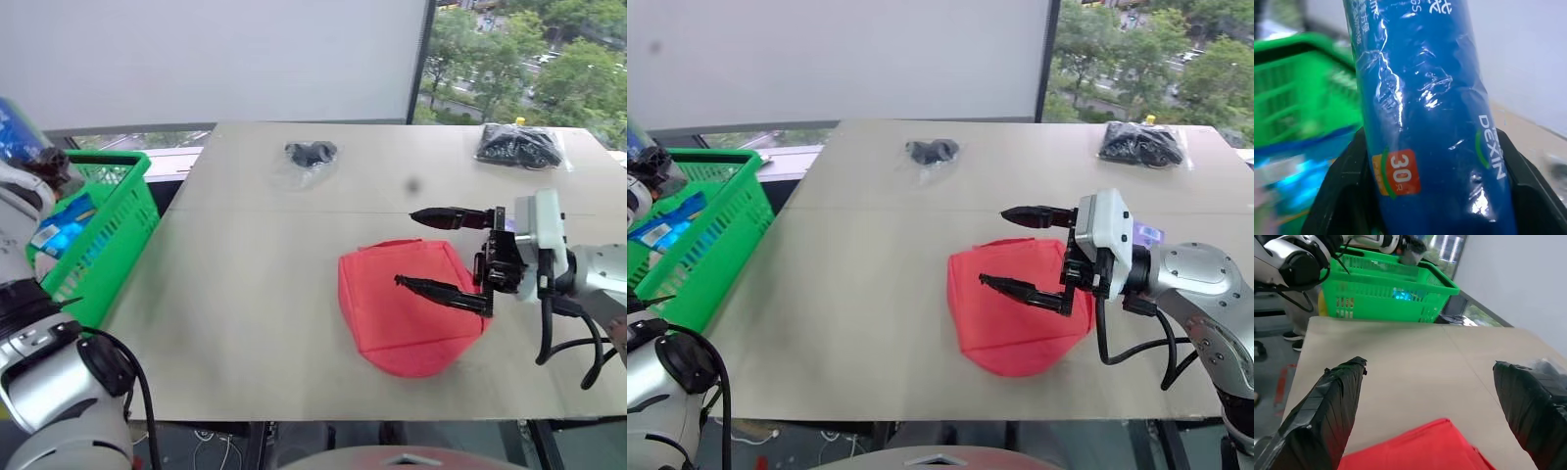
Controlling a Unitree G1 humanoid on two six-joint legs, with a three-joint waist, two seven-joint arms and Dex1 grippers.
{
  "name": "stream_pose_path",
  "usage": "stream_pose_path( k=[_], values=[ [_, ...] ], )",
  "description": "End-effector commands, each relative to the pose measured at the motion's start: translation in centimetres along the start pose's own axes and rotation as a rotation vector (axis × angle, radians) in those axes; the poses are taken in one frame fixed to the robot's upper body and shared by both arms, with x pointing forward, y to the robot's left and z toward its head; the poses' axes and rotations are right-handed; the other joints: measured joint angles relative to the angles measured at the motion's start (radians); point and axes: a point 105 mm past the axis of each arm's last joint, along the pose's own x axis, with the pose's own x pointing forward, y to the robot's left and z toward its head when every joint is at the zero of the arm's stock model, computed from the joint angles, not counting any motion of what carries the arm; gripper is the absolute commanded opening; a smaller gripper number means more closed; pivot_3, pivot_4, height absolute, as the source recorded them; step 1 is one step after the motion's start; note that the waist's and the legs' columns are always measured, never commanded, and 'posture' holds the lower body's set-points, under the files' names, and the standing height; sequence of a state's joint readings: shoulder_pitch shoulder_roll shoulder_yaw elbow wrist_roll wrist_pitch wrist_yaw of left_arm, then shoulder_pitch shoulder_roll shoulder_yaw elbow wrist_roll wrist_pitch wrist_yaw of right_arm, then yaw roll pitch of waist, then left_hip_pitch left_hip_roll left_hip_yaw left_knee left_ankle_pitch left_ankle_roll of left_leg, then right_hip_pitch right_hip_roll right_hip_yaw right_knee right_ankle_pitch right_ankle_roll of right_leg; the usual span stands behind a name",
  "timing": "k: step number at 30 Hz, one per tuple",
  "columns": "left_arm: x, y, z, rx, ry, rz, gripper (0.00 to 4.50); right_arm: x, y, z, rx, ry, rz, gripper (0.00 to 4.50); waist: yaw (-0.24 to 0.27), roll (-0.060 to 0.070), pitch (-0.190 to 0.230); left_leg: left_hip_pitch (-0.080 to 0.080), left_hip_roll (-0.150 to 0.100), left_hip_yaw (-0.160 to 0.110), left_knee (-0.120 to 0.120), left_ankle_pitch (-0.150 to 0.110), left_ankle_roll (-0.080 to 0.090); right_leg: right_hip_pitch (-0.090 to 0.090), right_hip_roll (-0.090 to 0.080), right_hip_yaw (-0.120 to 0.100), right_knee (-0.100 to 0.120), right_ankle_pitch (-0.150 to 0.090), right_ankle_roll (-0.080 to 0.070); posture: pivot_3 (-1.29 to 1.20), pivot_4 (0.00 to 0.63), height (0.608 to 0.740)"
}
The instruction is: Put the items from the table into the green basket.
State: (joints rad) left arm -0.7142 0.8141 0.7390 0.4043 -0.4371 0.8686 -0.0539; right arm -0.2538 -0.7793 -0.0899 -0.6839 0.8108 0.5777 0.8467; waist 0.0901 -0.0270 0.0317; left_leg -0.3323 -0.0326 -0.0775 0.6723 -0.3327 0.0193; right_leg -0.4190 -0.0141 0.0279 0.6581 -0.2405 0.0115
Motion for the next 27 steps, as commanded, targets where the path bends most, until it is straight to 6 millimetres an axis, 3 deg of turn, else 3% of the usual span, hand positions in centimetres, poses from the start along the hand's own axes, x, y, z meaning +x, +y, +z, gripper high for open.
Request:
stream_pose_path(
  k=[1, 4, 6, 7, 10, 11, 13, 15, 18, 22, 27],
  values=[
    [-0.4, 1.9, 2.0, -0.108, -0.064, 0.055, 2.59, 0.0, 0.1, 0.7, -0.033, -0.013, -0.001, 4.5, 0.011, -0.002, -0.001, -0.001, 0.0, -0.001, 0.0, 0.0, 0.0, 0.0, 0.0, -0.001, -0.001, 0.0, 0.0, 0.15, 0.0, 0.74],
    [-0.7, 3.9, 1.9, -0.133, -0.077, 0.164, 3.86, -0.1, 0.0, 0.6, -0.027, -0.011, -0.008, 4.5, 0.015, -0.007, -0.005, -0.006, 0.0, -0.004, 0.001, 0.0, 0.0, -0.003, -0.001, -0.004, -0.001, 0.0, 0.0, 0.15, 0.0, 0.74],
    [-0.8, 3.6, 2.4, -0.118, -0.107, 0.153, 4.34, -0.2, -0.1, 0.4, -0.025, -0.004, -0.015, 4.5, 0.016, -0.009, -0.006, -0.012, 0.0, -0.006, 0.003, 0.001, -0.002, -0.008, -0.001, -0.006, 0.001, 0.0, 0.0, 0.15, 0.0, 0.74],
    [-0.8, 2.4, 2.6, -0.092, -0.115, 0.093, 4.34, -0.3, -0.2, 0.2, -0.022, 0.005, -0.024, 4.5, 0.017, -0.009, -0.006, -0.013, 0.0, -0.006, 0.004, 0.001, -0.002, -0.01, -0.001, -0.006, 0.002, 0.0, 0.0, 0.15, 0.0, 0.74],
    [-2.1, -5.6, 2.0, -0.069, -0.051, -0.342, 4.34, -1.0, -0.5, -0.5, -0.008, 0.047, -0.054, 4.5, 0.023, -0.011, -0.007, -0.014, -0.001, -0.006, 0.005, 0.002, -0.003, -0.01, -0.002, -0.006, 0.003, 0.0, -0.001, 0.15, 0.0, 0.74],
    [-3.3, -8.4, 0.9, -0.045, 0.02, -0.509, 4.34, -1.3, -0.6, -0.8, -0.006, 0.063, -0.068, 4.5, 0.027, -0.011, -0.007, -0.014, -0.001, -0.006, 0.005, 0.002, -0.003, -0.01, -0.002, -0.007, 0.003, 0.0, -0.001, 0.14, 0.0, 0.74],
    [-5.9, -11.7, -1.6, 0.035, 0.152, -0.731, 4.34, -1.9, -0.6, -1.1, -0.004, 0.089, -0.089, 4.5, 0.028, -0.008, -0.009, -0.014, -0.001, -0.006, 0.006, 0.002, -0.002, -0.01, -0.002, -0.007, 0.003, 0.0, -0.001, 0.13, 0.0, 0.74],
    [-8.8, -14.1, -5.6, 0.145, 0.344, -0.907, 4.34, -2.8, -0.5, -1.6, 0.006, 0.13, -0.121, 4.5, 0.023, -0.004, -0.011, -0.014, -0.001, -0.005, 0.006, 0.002, -0.002, -0.01, -0.002, -0.005, 0.004, 0.0, -0.001, 0.11, 0.0, 0.74],
    [-11.9, -15.6, -12.4, 0.272, 0.636, -1.02, 4.34, -4.3, 0.2, -2.5, 0.031, 0.192, -0.16, 4.5, 0.007, 0.002, -0.014, -0.013, -0.001, -0.004, 0.006, 0.001, -0.002, -0.009, -0.002, -0.004, 0.004, 0.0, -0.001, 0.07, 0.0, 0.74],
    [-13.0, -18.1, -17.9, 0.234, 0.825, -1.066, 4.34, -5.7, 1.5, -3.0, 0.062, 0.256, -0.191, 4.5, -0.013, 0.003, -0.014, -0.012, 0.001, -0.003, 0.007, 0.002, -0.003, -0.009, 0.0, -0.004, 0.006, 0.001, -0.002, -0.01, 0.0, 0.74],
    [-12.9, -20.4, -21.8, 0.171, 0.972, -1.052, 4.34, -7.3, 3.1, -3.5, 0.087, 0.33, -0.238, 4.5, -0.045, 0.007, -0.016, -0.008, 0.001, -0.004, 0.01, 0.002, -0.003, -0.002, 0.001, -0.005, 0.005, 0.001, -0.002, -0.09, 0.0, 0.74]
  ],
)
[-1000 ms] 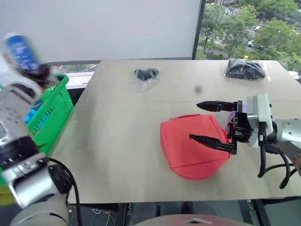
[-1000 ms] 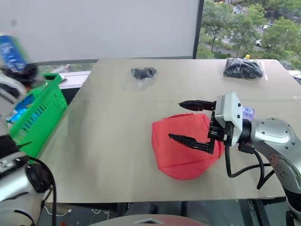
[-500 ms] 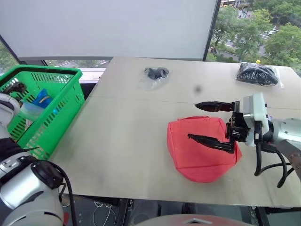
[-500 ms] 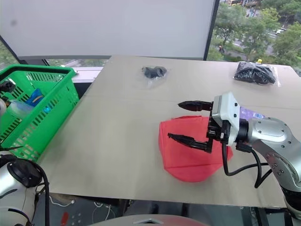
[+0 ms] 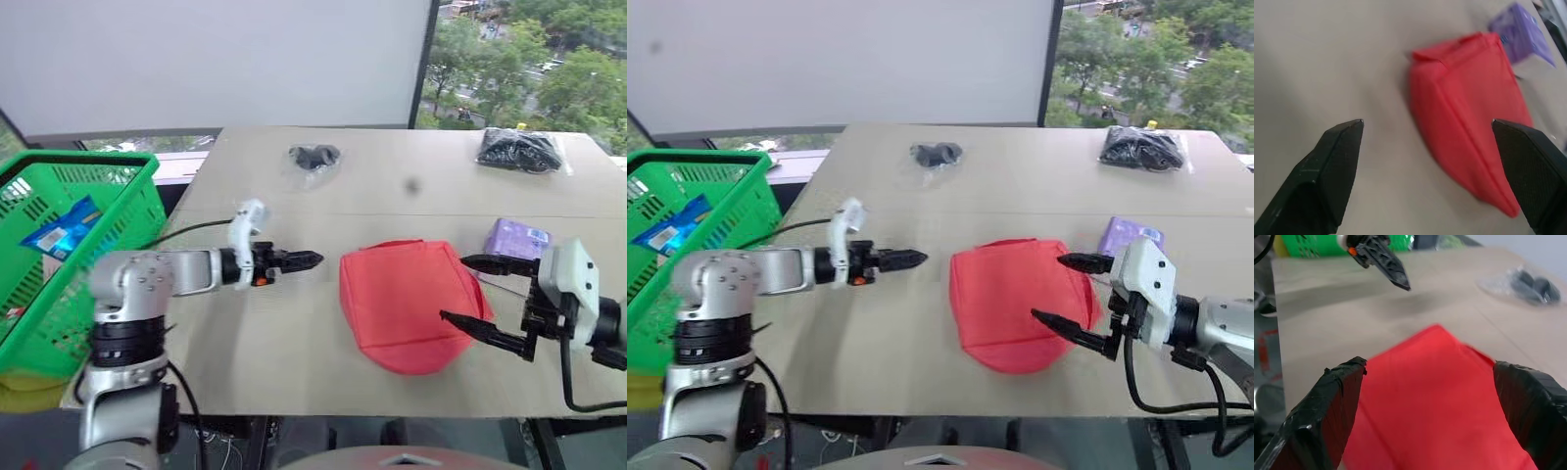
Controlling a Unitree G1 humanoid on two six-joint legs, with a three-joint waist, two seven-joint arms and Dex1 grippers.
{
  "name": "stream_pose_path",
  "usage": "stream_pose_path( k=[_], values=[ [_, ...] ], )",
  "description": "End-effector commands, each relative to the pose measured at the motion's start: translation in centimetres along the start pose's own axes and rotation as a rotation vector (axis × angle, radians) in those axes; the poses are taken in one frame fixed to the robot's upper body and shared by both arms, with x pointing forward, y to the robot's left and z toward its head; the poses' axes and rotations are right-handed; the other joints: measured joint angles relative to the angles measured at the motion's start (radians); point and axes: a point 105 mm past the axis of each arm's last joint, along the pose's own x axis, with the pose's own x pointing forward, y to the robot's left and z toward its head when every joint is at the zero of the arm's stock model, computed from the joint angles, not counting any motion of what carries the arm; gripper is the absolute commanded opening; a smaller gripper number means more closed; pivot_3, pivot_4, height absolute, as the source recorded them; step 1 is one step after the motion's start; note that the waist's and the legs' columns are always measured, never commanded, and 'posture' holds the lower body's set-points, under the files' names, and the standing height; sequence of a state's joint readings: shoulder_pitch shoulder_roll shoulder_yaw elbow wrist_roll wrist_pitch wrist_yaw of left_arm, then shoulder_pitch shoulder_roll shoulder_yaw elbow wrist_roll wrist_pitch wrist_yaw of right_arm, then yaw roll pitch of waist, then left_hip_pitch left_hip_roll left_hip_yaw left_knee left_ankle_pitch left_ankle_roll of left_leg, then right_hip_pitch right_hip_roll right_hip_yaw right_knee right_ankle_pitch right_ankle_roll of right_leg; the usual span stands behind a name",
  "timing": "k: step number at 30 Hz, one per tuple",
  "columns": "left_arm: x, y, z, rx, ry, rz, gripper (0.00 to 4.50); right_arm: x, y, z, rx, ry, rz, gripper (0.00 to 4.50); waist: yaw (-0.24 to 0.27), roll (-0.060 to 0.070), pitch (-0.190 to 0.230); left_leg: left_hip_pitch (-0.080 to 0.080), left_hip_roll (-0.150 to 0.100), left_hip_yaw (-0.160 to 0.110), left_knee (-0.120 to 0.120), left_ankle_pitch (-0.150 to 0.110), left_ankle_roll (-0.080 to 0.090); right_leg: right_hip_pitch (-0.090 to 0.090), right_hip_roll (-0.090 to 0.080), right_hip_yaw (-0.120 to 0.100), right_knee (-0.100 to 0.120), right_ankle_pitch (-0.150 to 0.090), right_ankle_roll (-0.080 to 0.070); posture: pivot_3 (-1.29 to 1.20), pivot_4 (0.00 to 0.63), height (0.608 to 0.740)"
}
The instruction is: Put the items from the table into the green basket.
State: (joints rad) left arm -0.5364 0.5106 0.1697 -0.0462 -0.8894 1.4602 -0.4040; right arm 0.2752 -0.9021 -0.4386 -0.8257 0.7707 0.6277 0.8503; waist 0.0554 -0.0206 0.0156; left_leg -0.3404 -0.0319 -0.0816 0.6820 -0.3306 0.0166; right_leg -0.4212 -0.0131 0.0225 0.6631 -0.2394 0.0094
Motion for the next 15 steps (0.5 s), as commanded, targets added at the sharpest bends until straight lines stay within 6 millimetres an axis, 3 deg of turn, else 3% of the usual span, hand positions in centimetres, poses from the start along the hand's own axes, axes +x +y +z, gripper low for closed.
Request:
stream_pose_path(
  k=[1, 4, 8, 9, 11, 13, 15],
  values=[
    [2.1, 0.0, -0.1, -0.046, 0.044, -0.002, 4.34, -1.1, 0.6, 0.5, -0.041, 0.01, -0.037, 4.5, -0.019, 0.001, 0.0, 0.001, 0.0, 0.0, 0.0, 0.0, 0.0, 0.002, 0.0, 0.0, -0.001, 0.0, 0.0, -0.09, 0.0, 0.74],
    [4.3, -0.2, -1.8, -0.09, 0.127, -0.031, 4.34, -1.4, 1.0, 0.3, -0.031, 0.01, -0.068, 4.5, -0.049, 0.002, -0.001, 0.005, 0.0, 0.001, 0.0, 0.0, 0.001, 0.006, 0.001, 0.001, -0.002, 0.0, 0.0, -0.14, 0.0, 0.74],
    [6.9, 0.1, -4.4, 0.019, 0.23, 0.03, 4.34, -1.3, 1.6, 0.1, -0.025, 0.0, -0.086, 4.5, -0.079, 0.006, -0.003, 0.01, 0.001, 0.004, -0.001, 0.0, 0.0, 0.009, 0.002, 0.005, -0.001, 0.0, 0.0, -0.19, 0.0, 0.74],
    [7.2, 0.5, -4.6, 0.066, 0.234, 0.063, 3.81, -1.3, 1.7, 0.1, -0.025, 0.0, -0.09, 4.5, -0.081, 0.008, -0.004, 0.013, 0.001, 0.004, -0.001, 0.0, 0.001, 0.013, 0.002, 0.006, -0.002, 0.0, 0.001, -0.2, 0.0, 0.74],
    [7.4, 0.5, -4.8, 0.142, 0.241, 0.068, 3.19, -1.3, 2.0, 0.3, -0.025, -0.007, -0.098, 4.5, -0.082, 0.013, -0.005, 0.016, 0.0, 0.005, -0.002, -0.001, 0.002, 0.02, 0.002, 0.006, -0.004, -0.002, 0.003, -0.21, 0.0, 0.74],
    [7.4, 0.4, -4.7, 0.159, 0.228, 0.056, 2.2, -1.3, 2.3, 0.4, -0.022, -0.01, -0.102, 4.5, -0.085, 0.018, -0.005, 0.02, 0.0, 0.004, -0.002, -0.003, 0.005, 0.026, 0.003, 0.006, -0.005, -0.004, 0.006, -0.22, 0.0, 0.74],
    [7.2, 0.0, -3.7, 0.145, 0.159, 0.019, 1.28, -1.2, 2.4, 0.4, -0.02, -0.008, -0.105, 4.5, -0.094, 0.02, -0.006, 0.021, 0.0, 0.004, -0.002, -0.003, 0.005, 0.027, 0.004, 0.007, -0.005, -0.006, 0.008, -0.22, 0.0, 0.74]
  ],
)
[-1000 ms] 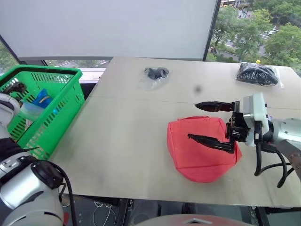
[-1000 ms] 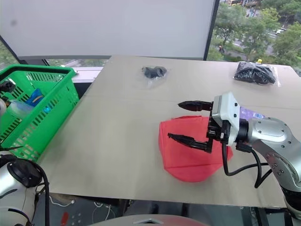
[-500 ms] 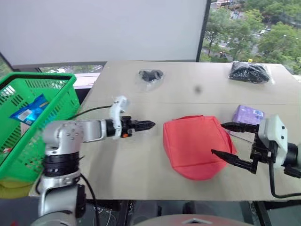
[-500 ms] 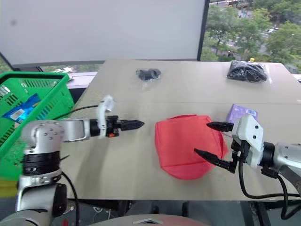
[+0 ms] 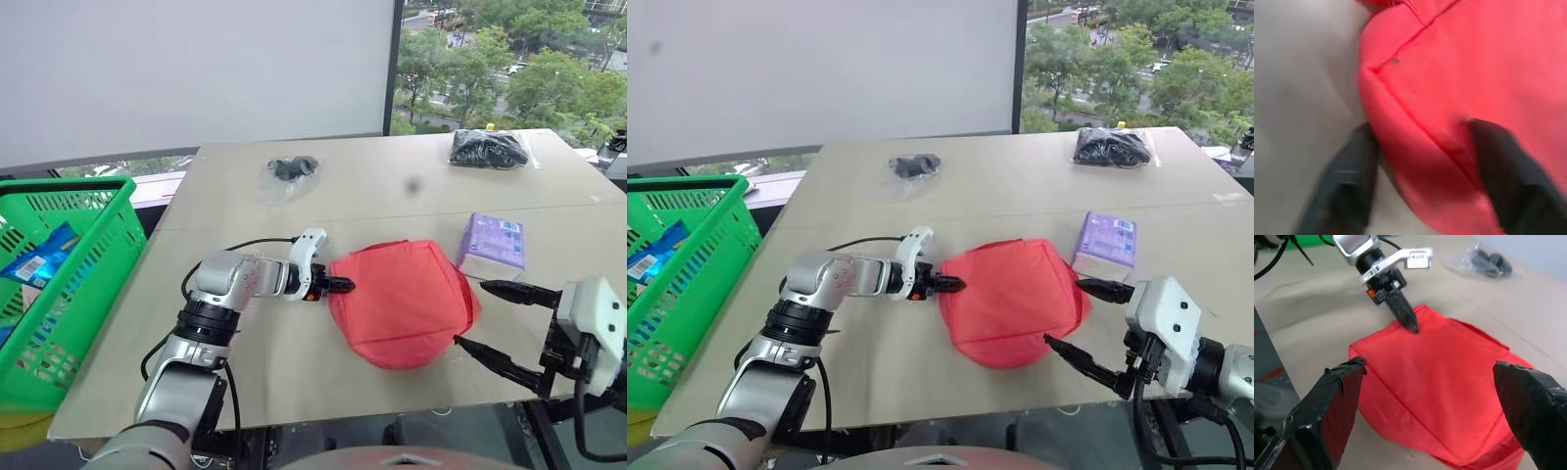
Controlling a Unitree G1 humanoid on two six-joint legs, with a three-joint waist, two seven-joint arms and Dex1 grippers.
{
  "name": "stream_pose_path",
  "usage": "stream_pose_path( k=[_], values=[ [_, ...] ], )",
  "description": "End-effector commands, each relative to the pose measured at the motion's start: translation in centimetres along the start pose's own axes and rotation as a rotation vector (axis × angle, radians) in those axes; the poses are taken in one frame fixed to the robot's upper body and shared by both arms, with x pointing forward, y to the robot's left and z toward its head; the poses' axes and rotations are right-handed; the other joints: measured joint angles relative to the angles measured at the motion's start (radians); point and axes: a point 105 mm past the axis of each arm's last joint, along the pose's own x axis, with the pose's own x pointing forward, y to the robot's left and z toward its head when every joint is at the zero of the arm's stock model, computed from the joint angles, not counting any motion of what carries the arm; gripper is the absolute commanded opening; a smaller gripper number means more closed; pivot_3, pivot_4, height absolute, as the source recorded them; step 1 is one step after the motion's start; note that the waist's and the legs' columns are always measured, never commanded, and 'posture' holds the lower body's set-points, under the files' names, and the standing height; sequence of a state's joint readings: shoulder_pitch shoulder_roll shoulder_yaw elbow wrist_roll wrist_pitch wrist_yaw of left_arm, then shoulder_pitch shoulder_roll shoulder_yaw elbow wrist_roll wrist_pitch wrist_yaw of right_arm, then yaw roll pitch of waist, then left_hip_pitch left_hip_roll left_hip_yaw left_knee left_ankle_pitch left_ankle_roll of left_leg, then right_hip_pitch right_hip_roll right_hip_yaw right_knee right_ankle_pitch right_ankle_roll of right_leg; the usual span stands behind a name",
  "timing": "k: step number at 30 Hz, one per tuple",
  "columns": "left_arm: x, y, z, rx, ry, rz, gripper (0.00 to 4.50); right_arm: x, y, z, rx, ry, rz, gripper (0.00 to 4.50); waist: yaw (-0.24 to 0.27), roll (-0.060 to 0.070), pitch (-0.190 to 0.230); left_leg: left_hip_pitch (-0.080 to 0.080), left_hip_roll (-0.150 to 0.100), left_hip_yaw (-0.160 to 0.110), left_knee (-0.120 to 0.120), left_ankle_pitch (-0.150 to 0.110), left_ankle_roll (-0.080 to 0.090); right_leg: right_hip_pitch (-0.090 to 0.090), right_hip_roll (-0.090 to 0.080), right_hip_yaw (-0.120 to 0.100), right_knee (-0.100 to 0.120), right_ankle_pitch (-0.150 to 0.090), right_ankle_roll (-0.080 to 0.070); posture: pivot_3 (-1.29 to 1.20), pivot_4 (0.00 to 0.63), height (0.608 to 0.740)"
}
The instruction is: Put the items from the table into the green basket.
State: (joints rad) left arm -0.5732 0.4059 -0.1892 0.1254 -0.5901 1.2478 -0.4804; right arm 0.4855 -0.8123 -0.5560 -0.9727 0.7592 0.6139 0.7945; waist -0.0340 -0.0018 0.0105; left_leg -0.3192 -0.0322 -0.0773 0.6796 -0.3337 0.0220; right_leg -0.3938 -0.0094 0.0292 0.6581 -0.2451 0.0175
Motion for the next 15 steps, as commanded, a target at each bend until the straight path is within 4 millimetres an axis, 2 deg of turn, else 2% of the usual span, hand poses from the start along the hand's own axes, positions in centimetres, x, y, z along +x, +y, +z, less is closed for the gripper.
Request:
stream_pose_path(
  k=[1, 2, 4, 6, 8, 10, 13, 15],
  values=[
    [-0.4, -1.3, 1.7, -0.008, -0.125, -0.097, 0.82, 0.0, 0.3, 0.9, -0.041, -0.022, -0.014, 4.5, -0.011, 0.002, -0.001, 0.0, 0.001, 0.0, 0.0, 0.0, 0.0, 0.0, 0.001, 0.001, 0.0, 0.0, 0.0, -0.22, 0.0, 0.74],
    [-1.5, -1.4, 3.5, -0.043, -0.229, -0.128, 0.37, 0.1, 0.3, 0.9, -0.04, -0.024, -0.015, 4.5, -0.012, 0.002, 0.0, 0.0, 0.001, 0.001, 0.0, 0.0, 0.0, 0.0, 0.001, 0.002, 0.0, 0.0, 0.0, -0.22, 0.0, 0.74],
    [-4.2, -1.0, 6.3, -0.137, -0.409, -0.184, 0.37, 0.2, 0.3, 1.1, -0.044, -0.031, -0.017, 4.5, -0.015, -0.002, 0.004, -0.001, 0.001, 0.001, 0.0, 0.0, 0.0, -0.001, 0.002, 0.002, 0.0, 0.0, 0.0, -0.22, 0.0, 0.74],
    [-7.4, 0.7, 8.3, -0.235, -0.55, -0.172, 0.37, 0.3, 0.2, 1.3, -0.049, -0.04, -0.017, 4.5, -0.026, -0.004, 0.005, -0.003, 0.002, 0.001, 0.002, 0.001, -0.002, -0.005, 0.002, 0.002, 0.0, 0.002, -0.004, -0.2, 0.0, 0.74],
    [-11.1, 4.2, 8.8, -0.303, -0.645, -0.03, 0.37, 0.5, -0.1, 1.4, -0.052, -0.053, -0.01, 4.5, -0.043, -0.006, 0.007, -0.006, 0.003, 0.001, 0.002, 0.002, -0.003, -0.009, 0.003, 0.003, 0.001, 0.002, -0.004, -0.16, 0.0, 0.74],
    [-13.7, 6.9, 8.7, -0.36, -0.694, 0.09, 0.37, 0.8, -0.3, 1.4, -0.052, -0.06, 0.004, 4.5, -0.052, -0.006, 0.007, -0.006, 0.003, 0.001, 0.001, 0.001, -0.003, -0.01, 0.006, 0.008, 0.002, 0.003, -0.004, -0.12, 0.0, 0.74],
    [-15.4, 9.8, 7.9, -0.396, -0.699, 0.251, 0.37, 1.5, -0.8, 1.4, -0.051, -0.081, 0.024, 4.5, -0.041, -0.007, 0.008, -0.002, 0.002, 0.0, -0.001, 0.001, -0.003, -0.01, 0.006, 0.011, 0.002, 0.003, -0.004, -0.09, 0.0, 0.74],
    [-16.3, 11.6, 8.0, -0.458, -0.742, 0.332, 0.37, 1.9, -1.2, 1.4, -0.058, -0.093, 0.038, 4.5, -0.015, -0.009, 0.009, 0.002, 0.001, 0.0, -0.001, 0.002, -0.003, -0.01, 0.005, 0.011, 0.002, 0.003, -0.003, -0.07, 0.0, 0.74]
  ],
)
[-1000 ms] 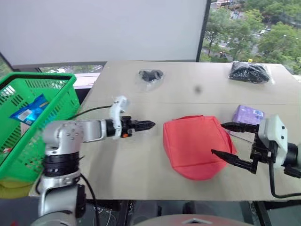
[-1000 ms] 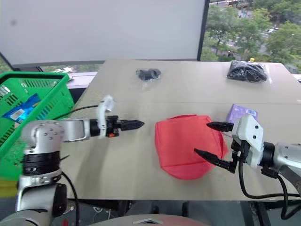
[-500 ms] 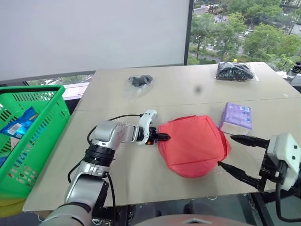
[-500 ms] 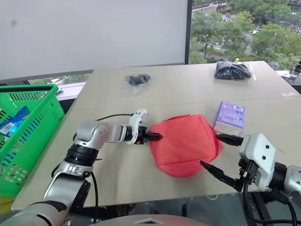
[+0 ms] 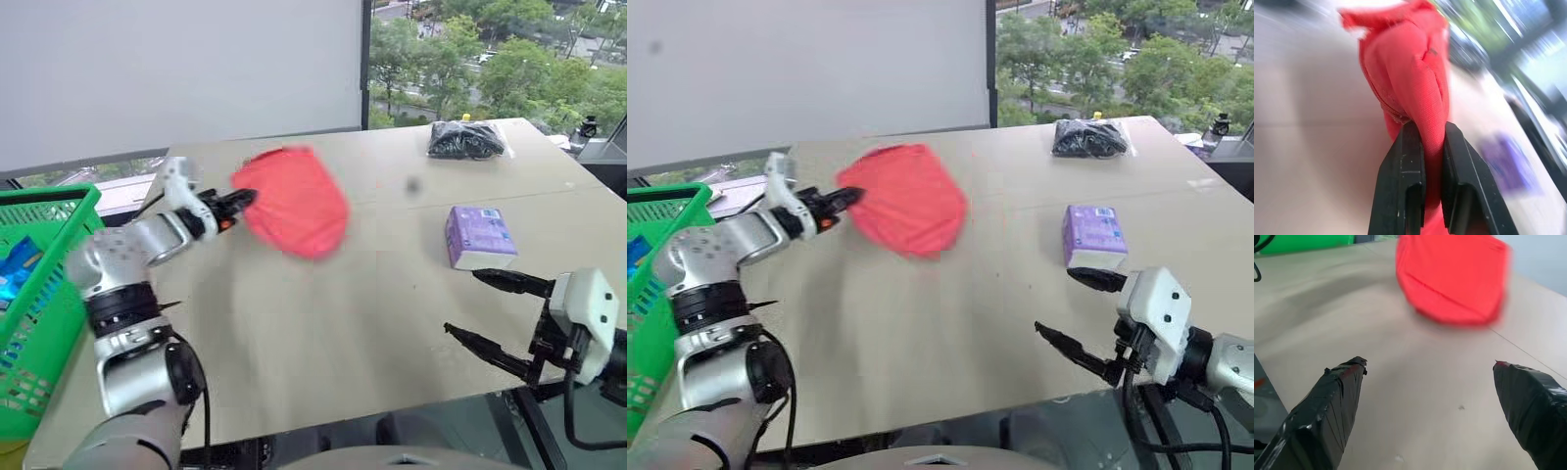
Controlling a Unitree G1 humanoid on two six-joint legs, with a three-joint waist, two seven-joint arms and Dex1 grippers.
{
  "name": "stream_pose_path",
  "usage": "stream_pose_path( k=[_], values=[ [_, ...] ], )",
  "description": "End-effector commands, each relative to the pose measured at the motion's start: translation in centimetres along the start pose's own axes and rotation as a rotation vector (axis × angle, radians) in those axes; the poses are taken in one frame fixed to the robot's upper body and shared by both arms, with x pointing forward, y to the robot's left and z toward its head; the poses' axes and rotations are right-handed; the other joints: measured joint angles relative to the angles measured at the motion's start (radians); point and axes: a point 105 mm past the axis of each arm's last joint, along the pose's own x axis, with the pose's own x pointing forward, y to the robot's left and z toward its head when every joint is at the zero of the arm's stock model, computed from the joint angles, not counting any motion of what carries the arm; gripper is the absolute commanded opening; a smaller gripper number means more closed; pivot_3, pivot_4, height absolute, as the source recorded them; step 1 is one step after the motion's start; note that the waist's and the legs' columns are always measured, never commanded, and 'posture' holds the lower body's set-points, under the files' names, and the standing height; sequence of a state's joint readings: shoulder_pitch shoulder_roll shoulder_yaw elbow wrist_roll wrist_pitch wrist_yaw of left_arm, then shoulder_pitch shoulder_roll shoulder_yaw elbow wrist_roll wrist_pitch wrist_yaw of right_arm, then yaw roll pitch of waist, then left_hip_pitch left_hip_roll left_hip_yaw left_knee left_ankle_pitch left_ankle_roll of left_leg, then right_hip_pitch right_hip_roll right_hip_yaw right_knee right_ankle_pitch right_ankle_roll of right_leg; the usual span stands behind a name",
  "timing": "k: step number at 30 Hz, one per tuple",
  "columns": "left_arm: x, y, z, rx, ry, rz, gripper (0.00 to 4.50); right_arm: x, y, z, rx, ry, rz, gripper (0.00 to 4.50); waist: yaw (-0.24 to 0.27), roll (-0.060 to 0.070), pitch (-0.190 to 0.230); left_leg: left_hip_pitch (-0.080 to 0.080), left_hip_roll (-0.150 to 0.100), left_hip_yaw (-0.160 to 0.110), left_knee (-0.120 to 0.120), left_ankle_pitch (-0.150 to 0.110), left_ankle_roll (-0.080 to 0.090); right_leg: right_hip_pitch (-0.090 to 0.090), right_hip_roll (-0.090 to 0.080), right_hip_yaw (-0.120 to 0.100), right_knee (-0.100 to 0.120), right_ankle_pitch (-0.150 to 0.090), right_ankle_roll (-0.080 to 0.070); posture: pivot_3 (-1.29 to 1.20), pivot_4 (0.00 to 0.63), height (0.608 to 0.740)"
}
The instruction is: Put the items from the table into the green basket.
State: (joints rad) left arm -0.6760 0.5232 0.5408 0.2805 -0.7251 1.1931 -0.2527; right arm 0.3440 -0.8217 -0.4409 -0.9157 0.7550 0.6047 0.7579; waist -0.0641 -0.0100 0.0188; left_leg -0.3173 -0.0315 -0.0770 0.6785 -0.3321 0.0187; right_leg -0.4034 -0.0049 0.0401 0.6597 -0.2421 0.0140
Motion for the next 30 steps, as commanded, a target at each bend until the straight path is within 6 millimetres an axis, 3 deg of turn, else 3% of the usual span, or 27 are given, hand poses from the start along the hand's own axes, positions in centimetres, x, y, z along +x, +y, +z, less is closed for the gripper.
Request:
stream_pose_path(
  k=[1, 4, 7, 12, 13, 16, 18, 20, 24, 30],
  values=[
    [0.1, 1.7, 1.6, -0.024, -0.072, 0.103, 0.37, 0.5, -0.5, 0.6, -0.045, -0.03, 0.029, 4.5, 0.024, -0.002, 0.001, 0.0, 0.0, 0.0, 0.0, 0.0, 0.0, 0.0, -0.001, 0.0, 0.0, 0.0, 0.0, -0.06, 0.0, 0.74],
    [-0.2, 4.2, 1.2, -0.031, -0.059, 0.246, 0.37, 0.7, -0.8, 0.8, -0.057, -0.032, 0.049, 4.5, 0.054, -0.005, 0.002, -0.002, 0.0, -0.002, 0.0, 0.0, -0.001, -0.002, -0.001, -0.002, 0.0, 0.0, 0.0, -0.05, 0.0, 0.74],
    [-0.9, 4.4, -0.1, -0.009, 0.005, 0.245, 1.17, 0.8, -1.2, 0.8, -0.071, -0.029, 0.051, 4.5, 0.06, -0.007, 0.001, -0.01, -0.001, -0.003, 0.0, 0.0, -0.001, -0.01, -0.003, -0.004, 0.002, 0.001, -0.001, -0.05, 0.0, 0.74],
    [-2.5, -0.5, 0.7, 0.035, 0.022, -0.016, 3.48, 0.4, -1.4, 0.5, -0.07, -0.016, 0.037, 4.5, 0.063, -0.008, 0.002, -0.013, -0.001, -0.004, -0.002, 0.0, -0.001, -0.013, -0.005, -0.005, 0.001, 0.001, -0.001, -0.05, 0.0, 0.74],
    [-3.4, -1.8, 0.6, 0.113, 0.049, -0.076, 3.92, 0.2, -1.5, 0.3, -0.066, -0.005, 0.028, 4.5, 0.062, -0.008, 0.002, -0.013, -0.001, -0.004, -0.002, 0.0, -0.001, -0.013, -0.005, -0.006, 0.001, 0.001, -0.001, -0.06, 0.0, 0.74],
    [-5.1, -5.5, -2.1, 0.345, 0.23, -0.269, 3.92, -0.5, -1.7, -0.1, -0.056, 0.013, -0.007, 4.5, 0.05, -0.007, 0.003, -0.012, 0.0, -0.003, -0.003, 0.0, -0.001, -0.013, -0.005, -0.005, 0.002, 0.0, -0.001, -0.07, 0.0, 0.74],
    [-6.0, -8.7, -4.9, 0.399, 0.39, -0.461, 3.92, -1.0, -1.8, -0.2, -0.054, 0.028, -0.031, 4.5, 0.051, -0.005, 0.003, -0.01, -0.001, 0.0, -0.004, 0.0, -0.001, -0.012, -0.006, -0.003, 0.001, 0.001, -0.001, -0.1, 0.0, 0.74],
    [-6.2, -10.3, -6.4, 0.423, 0.469, -0.552, 3.92, -1.5, -1.8, -0.4, -0.058, 0.044, -0.047, 4.5, 0.056, -0.002, 0.003, -0.009, -0.002, 0.0, -0.004, 0.0, -0.001, -0.01, -0.007, -0.003, 0.001, 0.0, -0.001, -0.11, 0.0, 0.74],
    [-2.8, -15.3, -9.2, 0.434, 0.503, -0.692, 3.92, -3.1, -1.6, -0.3, -0.064, 0.073, -0.128, 4.5, 0.059, 0.0, 0.004, -0.009, -0.002, -0.001, -0.002, 0.0, -0.001, -0.007, -0.005, -0.005, 0.001, 0.0, 0.0, -0.18, 0.0, 0.74],
    [5.0, -20.1, -14.6, 0.326, 0.575, -0.634, 3.92, -6.1, -2.7, -1.2, -0.032, 0.161, -0.397, 4.5, -0.005, 0.002, 0.002, -0.009, 0.001, 0.005, 0.002, -0.001, 0.002, -0.002, 0.0, 0.003, 0.001, 0.0, 0.0, -0.34, 0.0, 0.74]
  ],
)
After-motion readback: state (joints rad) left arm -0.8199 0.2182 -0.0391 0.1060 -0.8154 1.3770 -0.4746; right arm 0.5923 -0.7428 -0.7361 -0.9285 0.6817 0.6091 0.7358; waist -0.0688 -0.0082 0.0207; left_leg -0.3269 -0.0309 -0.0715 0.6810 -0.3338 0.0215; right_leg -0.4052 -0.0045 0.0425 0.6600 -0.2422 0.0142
